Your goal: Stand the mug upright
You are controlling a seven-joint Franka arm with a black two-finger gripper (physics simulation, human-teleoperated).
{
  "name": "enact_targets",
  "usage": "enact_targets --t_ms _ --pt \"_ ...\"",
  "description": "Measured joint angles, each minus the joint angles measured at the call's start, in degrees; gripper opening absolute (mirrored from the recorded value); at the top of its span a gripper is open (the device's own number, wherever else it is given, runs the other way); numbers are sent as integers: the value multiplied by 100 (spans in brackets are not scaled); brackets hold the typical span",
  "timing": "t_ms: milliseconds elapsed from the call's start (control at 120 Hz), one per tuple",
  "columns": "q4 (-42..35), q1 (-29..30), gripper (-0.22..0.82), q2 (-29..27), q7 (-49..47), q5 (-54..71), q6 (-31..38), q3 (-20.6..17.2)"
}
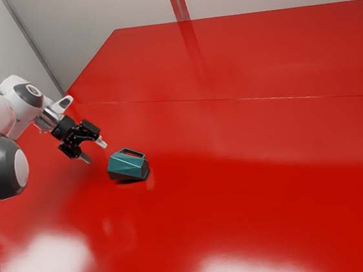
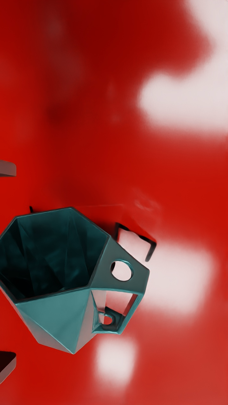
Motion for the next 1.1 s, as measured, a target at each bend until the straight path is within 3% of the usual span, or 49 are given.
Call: enact_targets --t_ms 308,892,1100 --pt "-264 10 60 217 677 -986 91 -32" --pt "-648 -28 60 246 1338 -1679 86 -171" --pt "-681 -68 45 211 1457 -1707 86 -212"
